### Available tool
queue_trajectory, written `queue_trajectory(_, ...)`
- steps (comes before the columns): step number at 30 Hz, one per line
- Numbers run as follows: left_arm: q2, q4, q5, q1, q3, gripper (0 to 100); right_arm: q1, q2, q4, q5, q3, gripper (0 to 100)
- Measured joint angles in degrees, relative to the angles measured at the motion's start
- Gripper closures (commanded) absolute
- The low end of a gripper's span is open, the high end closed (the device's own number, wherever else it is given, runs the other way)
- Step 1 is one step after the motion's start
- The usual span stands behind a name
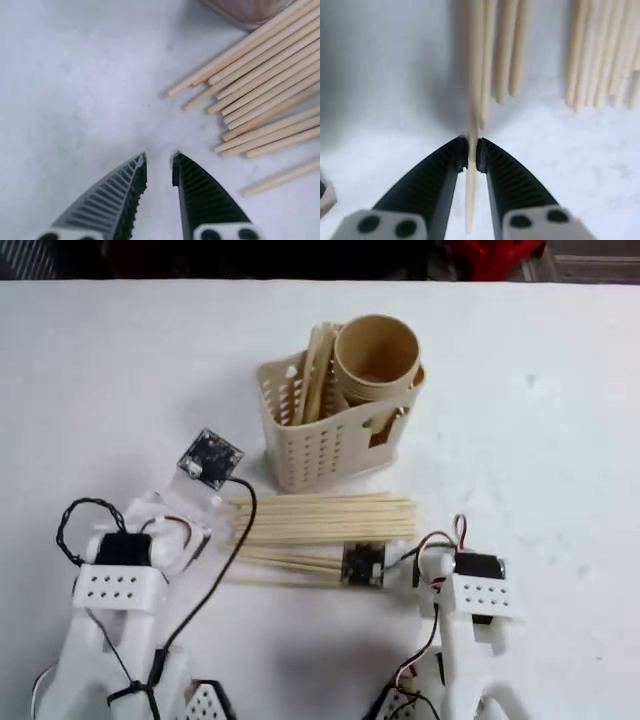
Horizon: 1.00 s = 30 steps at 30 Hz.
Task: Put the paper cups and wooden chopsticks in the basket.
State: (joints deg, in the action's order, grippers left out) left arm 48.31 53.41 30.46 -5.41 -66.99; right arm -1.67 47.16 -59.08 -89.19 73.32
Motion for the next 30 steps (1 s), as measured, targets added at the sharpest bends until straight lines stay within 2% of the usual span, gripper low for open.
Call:
queue_trajectory(3, 0.0, -0.9, -1.8, 0.0, -0.3, 89, 1.5, 6.6, -6.6, 5.1, -3.6, 98.1)
queue_trajectory(7, 0.0, -1.0, -4.2, -0.9, -0.3, 89, 6.0, 17.4, -15.5, 16.0, -8.4, 98.1)
queue_trajectory(10, 0.0, -2.7, -7.0, -3.8, -0.3, 89, 10.6, 25.5, -19.7, 26.2, -13.0, 98.1)
queue_trajectory(14, 0.0, -5.3, -11.1, -7.4, -0.4, 89, 18.5, 30.1, -20.0, 43.4, -22.1, 98.1)
queue_trajectory(18, 0.0, -7.0, -12.1, -8.0, -2.5, 89, 23.8, 23.4, -14.7, 59.6, -32.8, 98.1)
queue_trajectory(25, 0.0, -11.0, -12.1, -8.0, -5.1, 89, 25.1, -1.1, 3.0, 83.6, -53.7, 98.1)
queue_trajectory(30, 0.0, -11.1, -12.1, -8.2, -5.1, 89, 26.5, -15.1, 17.2, 88.4, -64.1, 98.1)
